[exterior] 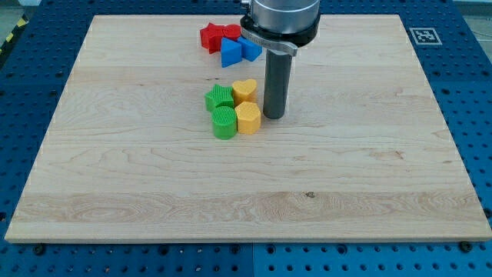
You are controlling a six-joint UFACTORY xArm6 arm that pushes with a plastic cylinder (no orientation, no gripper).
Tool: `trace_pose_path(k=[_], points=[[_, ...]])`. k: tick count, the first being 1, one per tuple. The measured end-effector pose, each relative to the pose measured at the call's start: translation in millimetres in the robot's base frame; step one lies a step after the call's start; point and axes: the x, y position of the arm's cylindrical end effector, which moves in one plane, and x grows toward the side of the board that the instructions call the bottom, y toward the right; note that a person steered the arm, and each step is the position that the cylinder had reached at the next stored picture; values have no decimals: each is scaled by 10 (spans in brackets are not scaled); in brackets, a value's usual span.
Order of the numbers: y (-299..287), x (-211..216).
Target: Push the green star into the green circle
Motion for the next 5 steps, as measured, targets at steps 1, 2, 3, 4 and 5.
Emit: trace_pose_path(k=[1, 2, 3, 4, 5], points=[[-10, -379], [-241, -721], [-622, -727], [-1067, -727], [-1346, -560]])
